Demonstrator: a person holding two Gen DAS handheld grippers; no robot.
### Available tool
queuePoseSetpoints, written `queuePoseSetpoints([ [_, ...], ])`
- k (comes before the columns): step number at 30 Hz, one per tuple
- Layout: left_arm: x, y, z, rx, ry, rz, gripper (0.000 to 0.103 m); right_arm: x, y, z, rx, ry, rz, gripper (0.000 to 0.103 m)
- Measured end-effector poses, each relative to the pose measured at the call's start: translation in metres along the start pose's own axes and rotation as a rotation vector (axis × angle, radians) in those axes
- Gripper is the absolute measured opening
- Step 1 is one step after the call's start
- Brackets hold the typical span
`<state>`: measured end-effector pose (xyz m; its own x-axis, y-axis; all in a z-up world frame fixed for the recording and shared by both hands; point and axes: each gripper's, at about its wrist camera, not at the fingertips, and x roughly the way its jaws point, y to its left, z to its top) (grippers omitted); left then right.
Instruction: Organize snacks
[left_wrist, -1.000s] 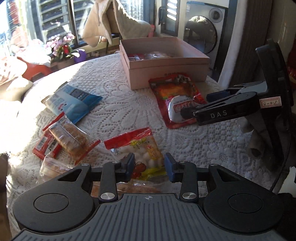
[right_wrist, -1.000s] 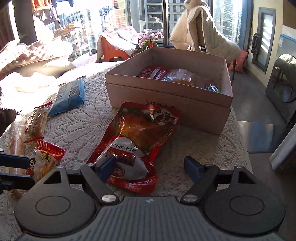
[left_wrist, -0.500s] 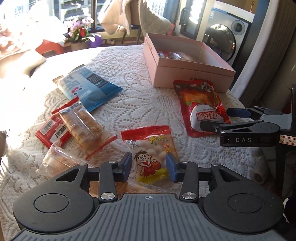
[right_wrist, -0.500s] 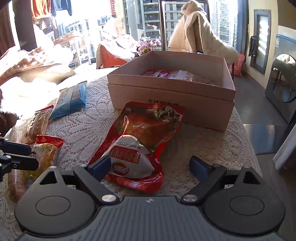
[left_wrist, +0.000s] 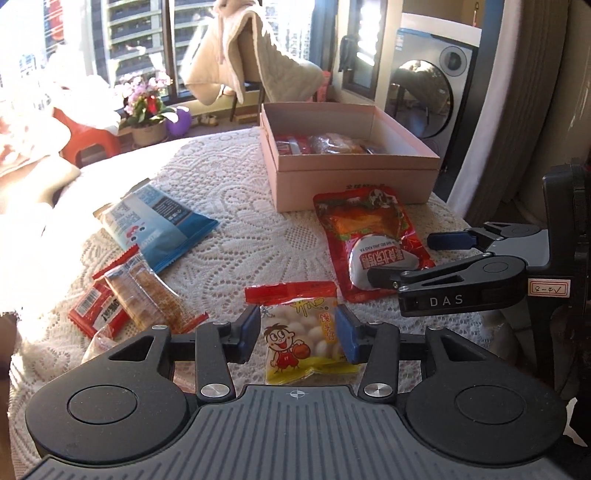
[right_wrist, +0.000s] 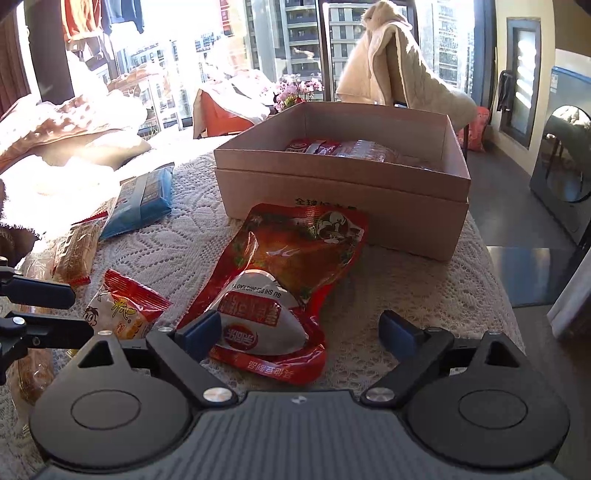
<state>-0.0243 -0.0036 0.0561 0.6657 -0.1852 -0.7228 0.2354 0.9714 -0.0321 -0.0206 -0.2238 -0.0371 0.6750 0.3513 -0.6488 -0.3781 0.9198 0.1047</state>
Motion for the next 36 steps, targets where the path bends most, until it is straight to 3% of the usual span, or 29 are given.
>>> queuePoseSetpoints([
  [5,0.019,-0.026,-0.006,0.11,0.068,0.005,0.049,-0.001,-0.004,0.0,0.02,-0.006,0.012,0.093],
  [11,0.028,-0.041,-0.011,0.16,0.083,-0.024,0.074,-0.001,-0.006,0.0,0.036,-0.012,0.024,0.093],
  [15,0.022,-0.031,-0.009,0.109,0.061,-0.031,0.068,-0.001,-0.007,0.0,0.041,-0.013,0.028,0.093],
  [20,0.029,-0.017,-0.006,0.069,0.065,0.074,0.067,-0.001,-0.007,0.0,0.041,-0.013,0.028,0.093],
  [26,0.043,-0.007,-0.007,0.02,0.083,0.054,0.07,0.0,-0.005,0.0,0.027,-0.006,0.022,0.094],
  [32,0.039,0.005,-0.011,0.0,0.049,0.012,0.061,0.004,0.0,0.002,-0.001,0.014,0.037,0.103],
  [36,0.035,0.019,-0.015,-0.032,0.02,0.031,0.06,0.009,0.01,0.003,-0.079,0.049,-0.001,0.103],
])
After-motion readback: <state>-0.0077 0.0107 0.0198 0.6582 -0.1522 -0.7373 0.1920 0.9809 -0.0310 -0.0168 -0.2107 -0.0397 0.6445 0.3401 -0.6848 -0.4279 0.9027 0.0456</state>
